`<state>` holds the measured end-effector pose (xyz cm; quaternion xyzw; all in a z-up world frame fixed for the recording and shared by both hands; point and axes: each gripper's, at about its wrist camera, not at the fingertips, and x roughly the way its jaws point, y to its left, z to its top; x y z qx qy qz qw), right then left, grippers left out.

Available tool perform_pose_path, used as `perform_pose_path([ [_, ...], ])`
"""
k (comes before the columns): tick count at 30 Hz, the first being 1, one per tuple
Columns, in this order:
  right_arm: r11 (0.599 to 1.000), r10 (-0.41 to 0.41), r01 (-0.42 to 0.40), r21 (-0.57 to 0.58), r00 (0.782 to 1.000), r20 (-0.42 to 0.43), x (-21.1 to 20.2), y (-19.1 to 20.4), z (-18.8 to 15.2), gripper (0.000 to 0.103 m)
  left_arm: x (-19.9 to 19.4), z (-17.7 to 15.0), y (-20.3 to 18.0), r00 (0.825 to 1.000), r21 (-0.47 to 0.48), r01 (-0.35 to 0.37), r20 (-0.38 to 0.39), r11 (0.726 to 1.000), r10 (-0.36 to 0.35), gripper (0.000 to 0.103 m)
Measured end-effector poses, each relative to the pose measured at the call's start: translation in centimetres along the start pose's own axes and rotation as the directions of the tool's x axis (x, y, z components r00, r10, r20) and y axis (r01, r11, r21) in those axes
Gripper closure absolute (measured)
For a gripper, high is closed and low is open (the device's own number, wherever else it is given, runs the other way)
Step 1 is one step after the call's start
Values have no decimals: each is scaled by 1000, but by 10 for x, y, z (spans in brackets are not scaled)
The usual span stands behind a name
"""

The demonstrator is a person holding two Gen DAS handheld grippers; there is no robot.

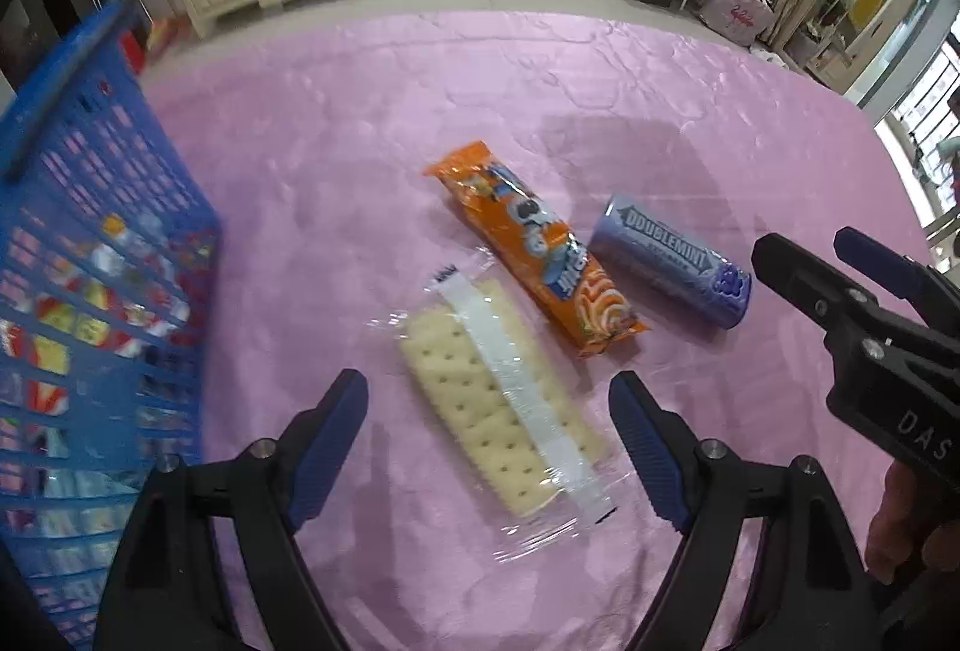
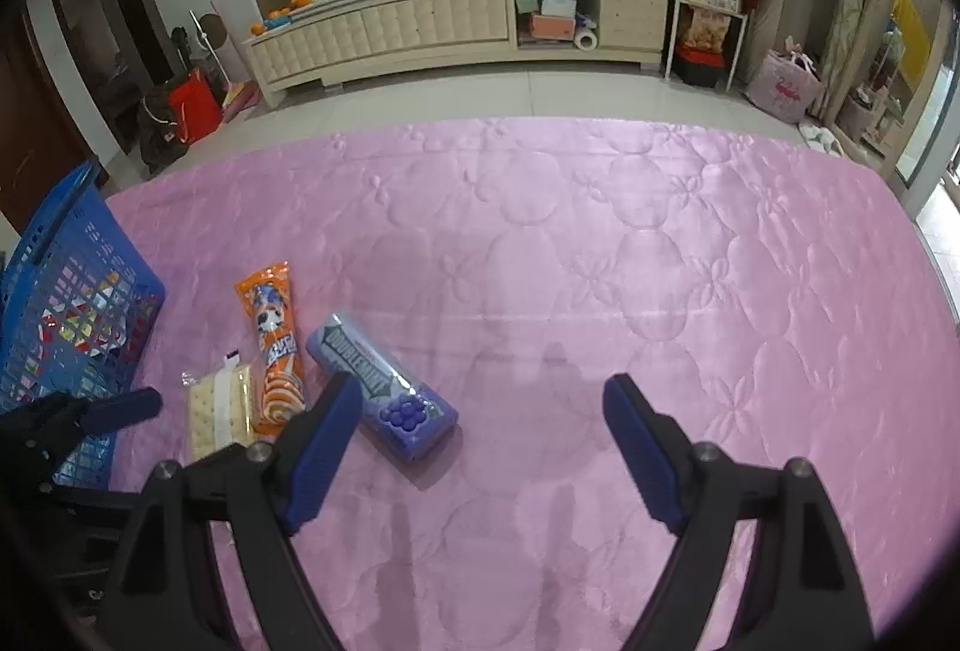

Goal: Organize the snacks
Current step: 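Grasp the cracker pack with the left gripper while the right gripper grasps the purple gum pack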

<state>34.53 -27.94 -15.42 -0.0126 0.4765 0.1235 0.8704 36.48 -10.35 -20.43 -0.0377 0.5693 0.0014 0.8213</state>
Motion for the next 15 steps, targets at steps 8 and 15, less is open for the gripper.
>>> perform_pose_path([
  [8, 999, -10, 11, -38, 1000, 16, -1, 0, 5, 17, 18, -3, -4, 997, 7, -77, -7, 997, 78, 22],
  [15, 998, 13, -14, -65, 1000, -5, 5, 4, 8, 17, 11, -11, -1, 998, -14, -61, -12, 998, 61, 51],
])
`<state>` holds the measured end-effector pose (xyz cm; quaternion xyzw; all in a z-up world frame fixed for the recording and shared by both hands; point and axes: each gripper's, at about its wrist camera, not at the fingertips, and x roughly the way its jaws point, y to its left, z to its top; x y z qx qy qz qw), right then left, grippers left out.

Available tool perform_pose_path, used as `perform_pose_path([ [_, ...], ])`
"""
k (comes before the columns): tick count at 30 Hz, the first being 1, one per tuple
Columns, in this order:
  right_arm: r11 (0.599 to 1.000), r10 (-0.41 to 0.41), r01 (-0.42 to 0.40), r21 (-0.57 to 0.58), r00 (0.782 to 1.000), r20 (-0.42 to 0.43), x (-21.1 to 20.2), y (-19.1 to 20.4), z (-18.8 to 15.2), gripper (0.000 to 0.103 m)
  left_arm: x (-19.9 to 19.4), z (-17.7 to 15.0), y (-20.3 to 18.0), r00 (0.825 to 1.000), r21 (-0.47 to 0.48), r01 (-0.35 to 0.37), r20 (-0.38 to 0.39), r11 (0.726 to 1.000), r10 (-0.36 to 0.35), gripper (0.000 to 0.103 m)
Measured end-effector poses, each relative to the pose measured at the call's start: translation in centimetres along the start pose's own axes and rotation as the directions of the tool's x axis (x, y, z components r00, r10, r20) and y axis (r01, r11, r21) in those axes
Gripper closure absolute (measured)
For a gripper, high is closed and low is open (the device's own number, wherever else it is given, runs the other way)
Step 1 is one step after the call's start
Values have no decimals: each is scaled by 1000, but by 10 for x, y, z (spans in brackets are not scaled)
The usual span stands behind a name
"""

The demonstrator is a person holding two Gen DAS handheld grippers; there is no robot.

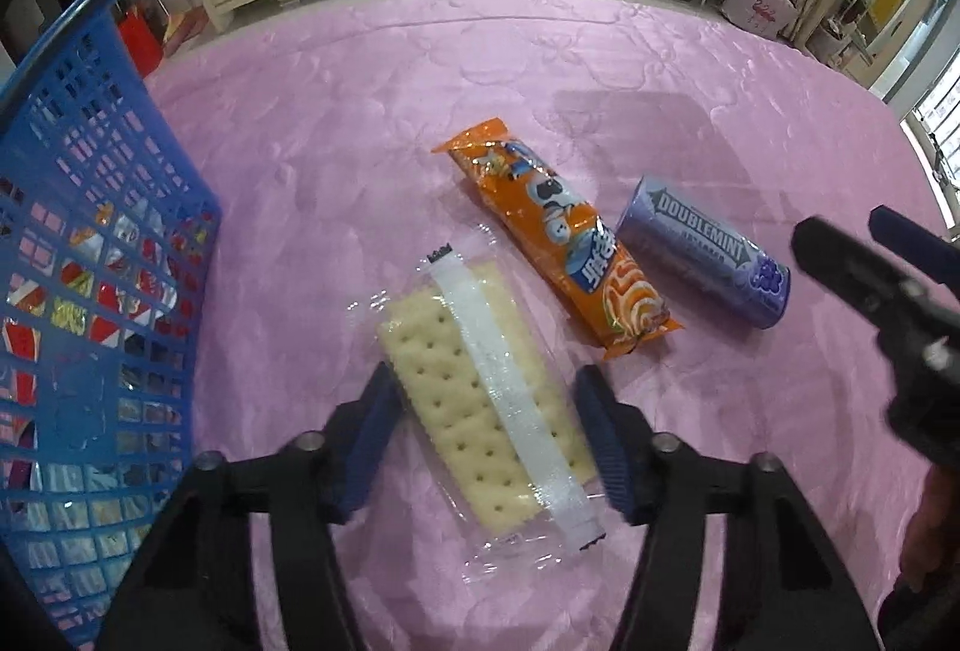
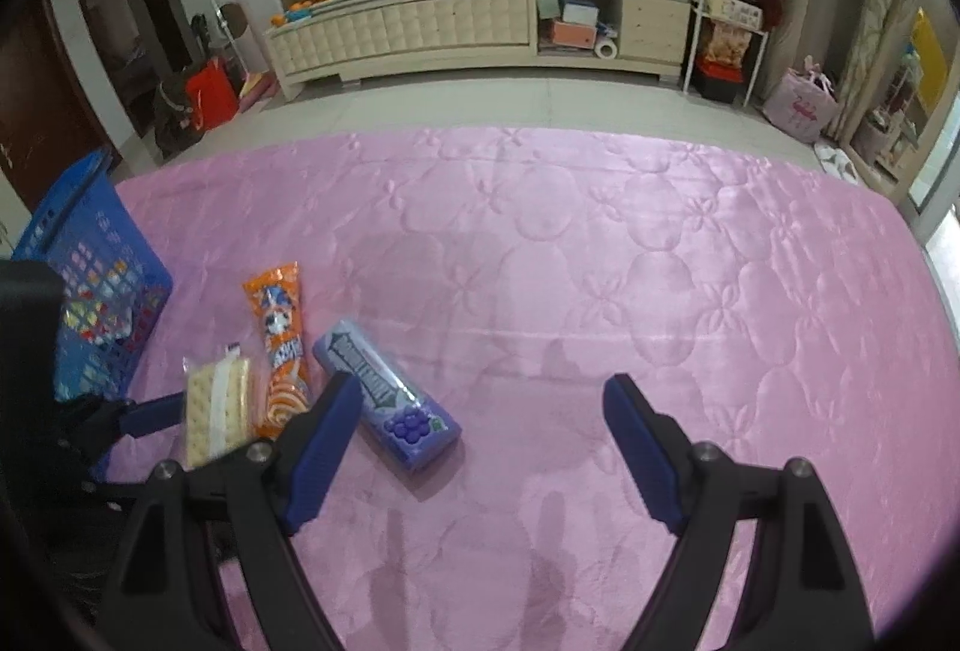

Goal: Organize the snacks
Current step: 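Grasp the cracker pack with the left gripper while the right gripper grasps the purple gum pack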

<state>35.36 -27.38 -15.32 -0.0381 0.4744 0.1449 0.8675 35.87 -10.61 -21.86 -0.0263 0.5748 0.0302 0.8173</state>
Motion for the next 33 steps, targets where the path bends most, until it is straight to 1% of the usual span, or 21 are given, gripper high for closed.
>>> perform_pose_path([
  [1, 1000, -7, 7, -17, 1000, -9, 3, 2, -1, 17, -1, -1, 2, 1000, -3, 5, 1, 1000, -5, 53],
  [4, 999, -20, 19, -34, 999, -31, 11, 5, -3, 17, -8, -4, 10, 999, -18, 36, 11, 999, -36, 53],
  [9, 999, -20, 18, -31, 998, -60, 24, 2, -3, 17, -23, 0, 15, 998, -15, 40, 38, 999, -39, 53],
  [12, 1000, 3, -4, -17, 999, -39, 24, 1, -4, 17, -31, 0, 15, 997, -2, 41, 61, 999, -41, 53],
  [15, 998, 14, -14, -61, 1000, -7, 23, 7, -5, 17, -36, 0, 12, 996, 18, 37, 84, 999, -38, 53],
  [19, 993, 17, -18, -113, 1000, -9, 27, 18, -9, 17, -33, -2, 12, 996, 24, 37, 85, 999, -39, 53],
  [22, 991, 11, -12, -137, 1000, -10, 31, 24, -14, 17, -32, -1, 9, 996, 43, 24, 91, 999, -27, 53],
  [23, 989, 12, -14, -144, 1000, -15, 33, 26, -17, 20, -31, -1, 8, 995, 50, 22, 92, 999, -27, 53],
  [24, 989, 16, -18, -150, 1000, -19, 35, 26, -18, 26, -31, 0, 7, 995, 55, 21, 95, 998, -26, 53],
  [25, 987, 14, -15, -162, 1000, -8, 37, 28, -21, 27, -31, 2, 4, 995, 59, 18, 97, 998, -23, 53],
  [27, 982, 31, -28, -185, 999, 12, 35, 32, -23, 39, -32, 4, 6, 994, 66, 16, 102, 998, -23, 53],
  [28, 981, 40, -37, -191, 999, 12, 35, 34, -23, 42, -32, 5, 6, 994, 67, 19, 105, 998, -26, 53],
  [30, 978, 55, -51, -204, 998, 17, 34, 37, -24, 53, -33, 6, 5, 994, 71, 25, 105, 997, -33, 53],
  [33, 973, 52, -42, -226, 998, 37, 32, 42, -28, 56, -35, 8, 5, 993, 87, 19, 118, 996, -29, 53],
])
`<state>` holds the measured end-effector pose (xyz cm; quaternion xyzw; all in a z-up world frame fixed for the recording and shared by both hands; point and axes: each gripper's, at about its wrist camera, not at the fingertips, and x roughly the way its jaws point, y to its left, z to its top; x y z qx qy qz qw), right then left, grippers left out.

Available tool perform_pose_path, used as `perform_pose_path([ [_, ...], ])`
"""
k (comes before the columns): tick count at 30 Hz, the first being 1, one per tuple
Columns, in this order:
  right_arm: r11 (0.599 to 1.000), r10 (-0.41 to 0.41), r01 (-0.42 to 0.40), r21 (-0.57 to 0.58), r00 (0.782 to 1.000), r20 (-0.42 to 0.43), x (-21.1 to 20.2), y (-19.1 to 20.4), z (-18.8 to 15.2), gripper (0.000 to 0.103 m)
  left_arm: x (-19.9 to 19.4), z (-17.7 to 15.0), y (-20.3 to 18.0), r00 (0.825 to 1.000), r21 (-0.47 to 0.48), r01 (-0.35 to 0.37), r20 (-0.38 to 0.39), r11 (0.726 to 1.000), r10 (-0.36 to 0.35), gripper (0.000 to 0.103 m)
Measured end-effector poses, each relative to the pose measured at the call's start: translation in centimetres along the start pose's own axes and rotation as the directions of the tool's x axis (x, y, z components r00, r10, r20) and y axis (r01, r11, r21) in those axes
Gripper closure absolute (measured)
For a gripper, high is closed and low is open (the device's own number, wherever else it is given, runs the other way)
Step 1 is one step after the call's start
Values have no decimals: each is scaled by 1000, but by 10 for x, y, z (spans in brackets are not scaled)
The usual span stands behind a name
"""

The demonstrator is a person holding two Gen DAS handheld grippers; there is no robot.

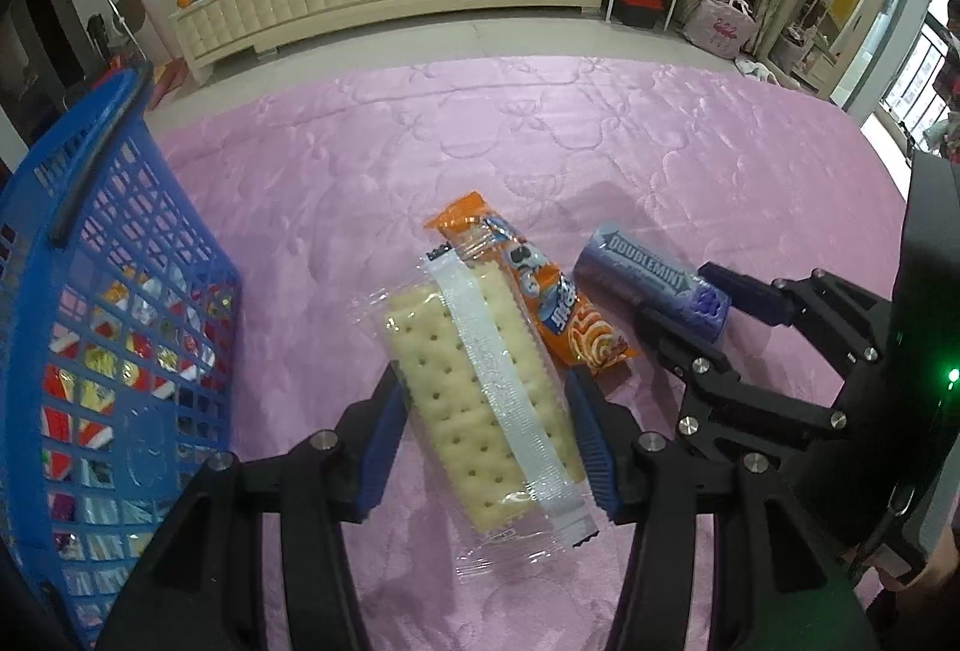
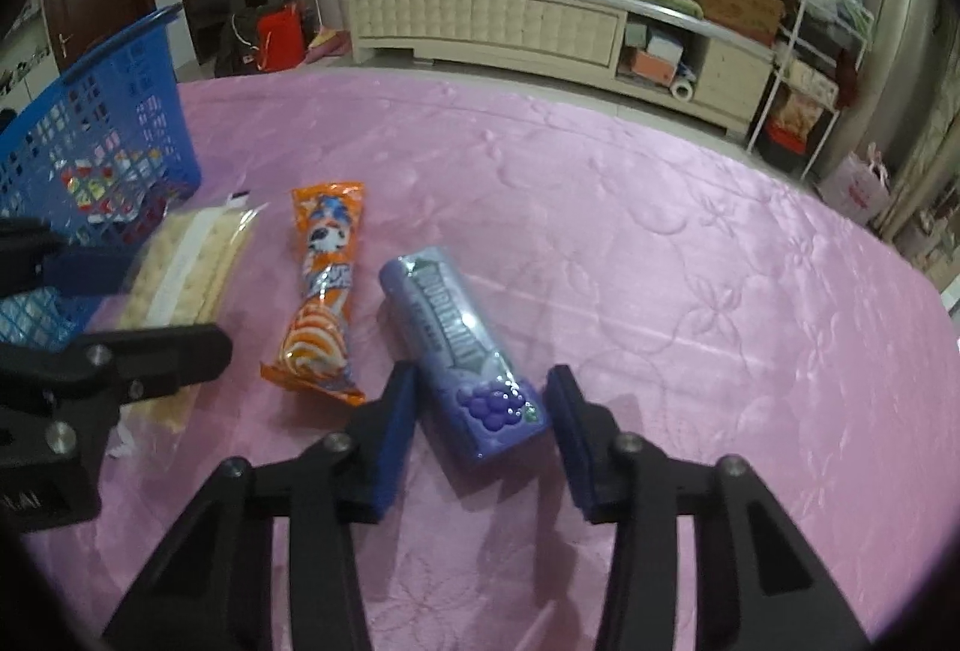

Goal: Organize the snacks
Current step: 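Grasp the cracker pack with the left gripper while the right gripper grasps the purple gum pack, then carry the cracker pack and gum pack over the blue basket with both grippers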

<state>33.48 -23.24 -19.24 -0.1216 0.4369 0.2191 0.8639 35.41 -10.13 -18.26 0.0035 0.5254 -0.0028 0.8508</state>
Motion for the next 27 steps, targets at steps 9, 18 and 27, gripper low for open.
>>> perform_pose_path([
  [9, 986, 103, -101, 130, 995, -9, -13, -14, 6, 63, -6, -3, 3, 1000, -12, 17, 15, 1000, -17, 53],
  [18, 986, 64, -74, 152, 995, 75, -57, -2, 5, 70, -39, -12, -3, 996, 16, 44, 80, 999, -46, 53],
  [27, 980, 72, -95, 173, 988, 134, -99, 23, 2, 76, -88, -28, 10, 986, 21, 83, 142, 996, -85, 53],
])
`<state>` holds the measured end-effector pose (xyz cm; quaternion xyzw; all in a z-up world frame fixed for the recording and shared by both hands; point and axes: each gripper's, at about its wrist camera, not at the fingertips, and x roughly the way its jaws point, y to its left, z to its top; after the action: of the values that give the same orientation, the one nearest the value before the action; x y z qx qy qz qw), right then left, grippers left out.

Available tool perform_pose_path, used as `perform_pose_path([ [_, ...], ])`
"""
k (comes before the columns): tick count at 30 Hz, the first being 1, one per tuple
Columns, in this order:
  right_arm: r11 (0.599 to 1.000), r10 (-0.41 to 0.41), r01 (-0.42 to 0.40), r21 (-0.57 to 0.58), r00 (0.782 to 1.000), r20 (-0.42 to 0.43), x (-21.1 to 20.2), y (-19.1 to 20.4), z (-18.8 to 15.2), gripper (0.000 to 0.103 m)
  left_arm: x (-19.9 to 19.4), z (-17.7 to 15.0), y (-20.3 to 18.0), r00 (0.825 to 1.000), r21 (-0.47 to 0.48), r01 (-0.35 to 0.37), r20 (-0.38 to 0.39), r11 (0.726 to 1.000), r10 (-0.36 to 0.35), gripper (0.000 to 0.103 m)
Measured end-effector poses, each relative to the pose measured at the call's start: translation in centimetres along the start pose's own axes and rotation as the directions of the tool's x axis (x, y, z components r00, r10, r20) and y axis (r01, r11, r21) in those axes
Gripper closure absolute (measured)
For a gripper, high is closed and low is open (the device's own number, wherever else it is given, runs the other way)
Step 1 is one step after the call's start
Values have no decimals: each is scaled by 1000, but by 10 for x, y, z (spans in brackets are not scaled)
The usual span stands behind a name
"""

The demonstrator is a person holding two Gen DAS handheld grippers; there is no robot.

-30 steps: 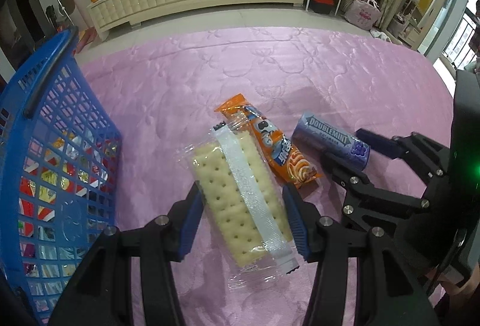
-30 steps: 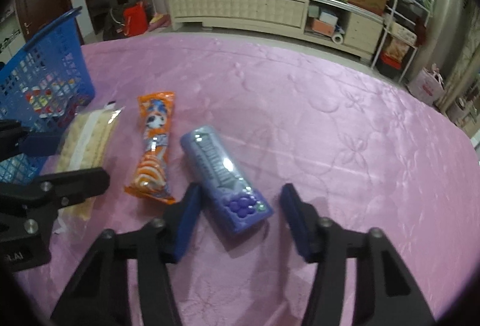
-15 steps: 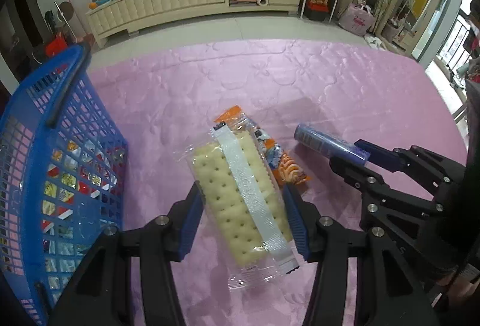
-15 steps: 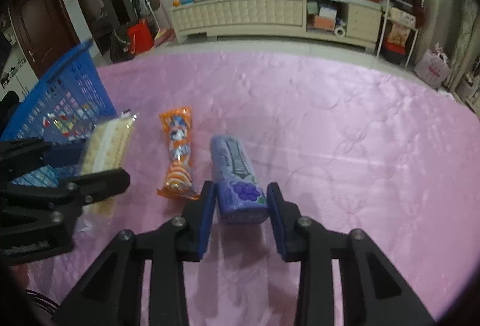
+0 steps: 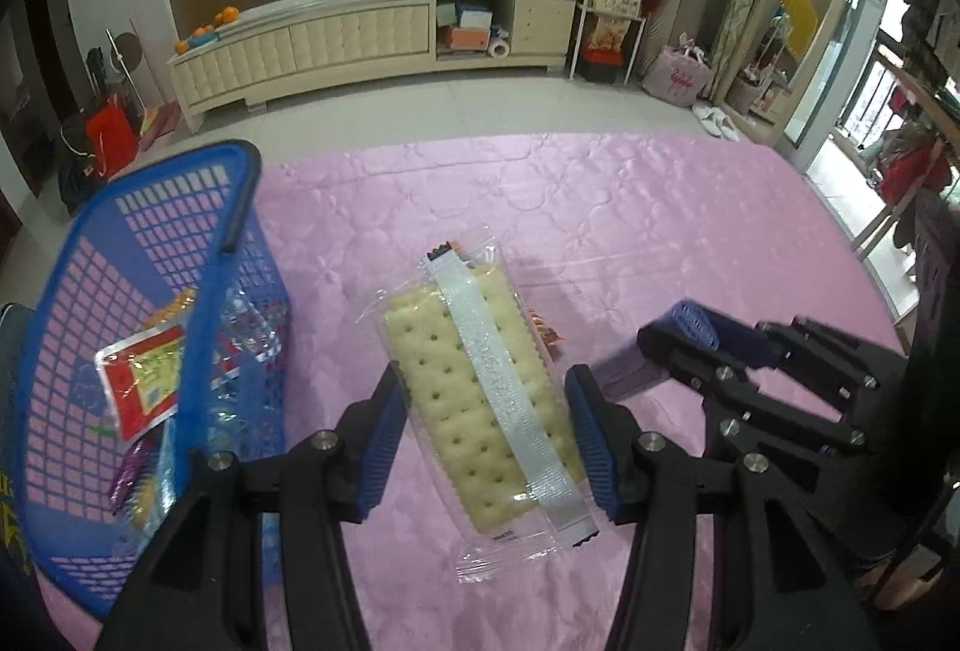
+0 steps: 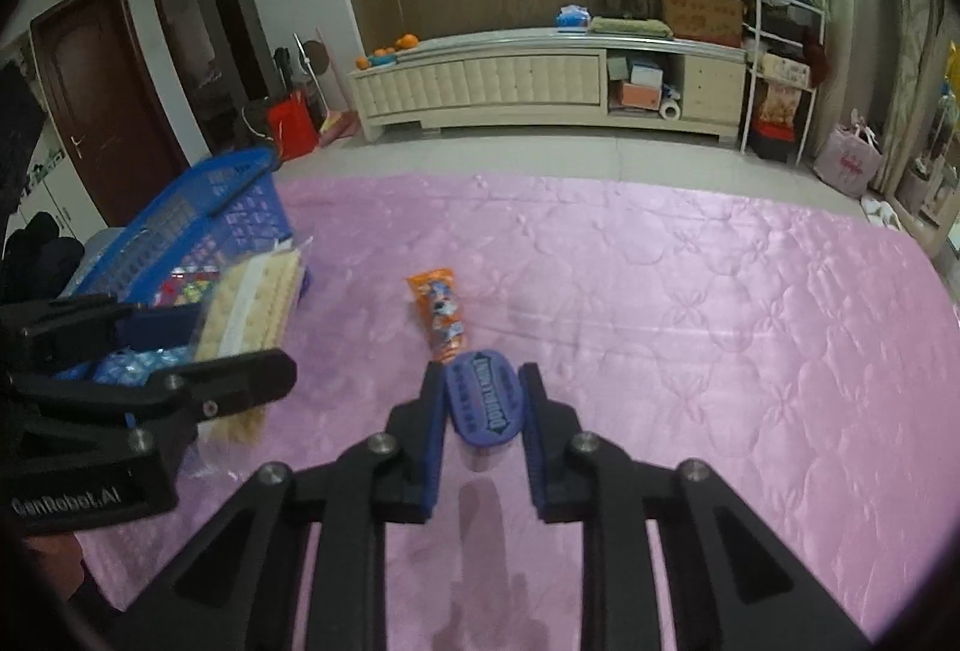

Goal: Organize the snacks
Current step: 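Carry the cracker pack and gum pack over the blue basket with both grippers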

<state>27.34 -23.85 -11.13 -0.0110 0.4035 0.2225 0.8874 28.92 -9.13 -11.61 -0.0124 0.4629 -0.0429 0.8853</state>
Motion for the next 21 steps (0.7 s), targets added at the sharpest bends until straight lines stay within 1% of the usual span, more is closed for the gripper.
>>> perform_pose_path([
  [2, 1000, -5, 5, -9, 1000, -6, -7, 7, -2, 76, -14, -3, 1, 1000, 2, 14, 19, 1000, -14, 53],
  [5, 1000, -16, 16, -15, 1000, 13, -27, 18, 1, 76, -39, -7, 4, 998, 10, 32, 53, 999, -33, 53],
  [8, 1000, -15, 16, -17, 999, 51, -50, 29, 11, 76, -62, -10, 12, 995, 8, 47, 87, 999, -47, 53],
  [11, 999, -23, 27, -45, 996, 88, -70, 47, 21, 76, -83, -10, 23, 992, 7, 52, 118, 999, -53, 53],
  [13, 999, -2, 7, -49, 995, 101, -82, 60, 29, 76, -93, -10, 31, 989, 8, 55, 135, 998, -56, 53],
  [17, 997, 27, -18, -70, 992, 126, -95, 87, 35, 76, -119, -16, 61, 985, -10, 58, 161, 998, -55, 53],
  [21, 994, 62, -50, -100, 990, 129, -96, 120, 42, 76, -138, -24, 89, 983, -31, 32, 179, 999, -25, 53],
])
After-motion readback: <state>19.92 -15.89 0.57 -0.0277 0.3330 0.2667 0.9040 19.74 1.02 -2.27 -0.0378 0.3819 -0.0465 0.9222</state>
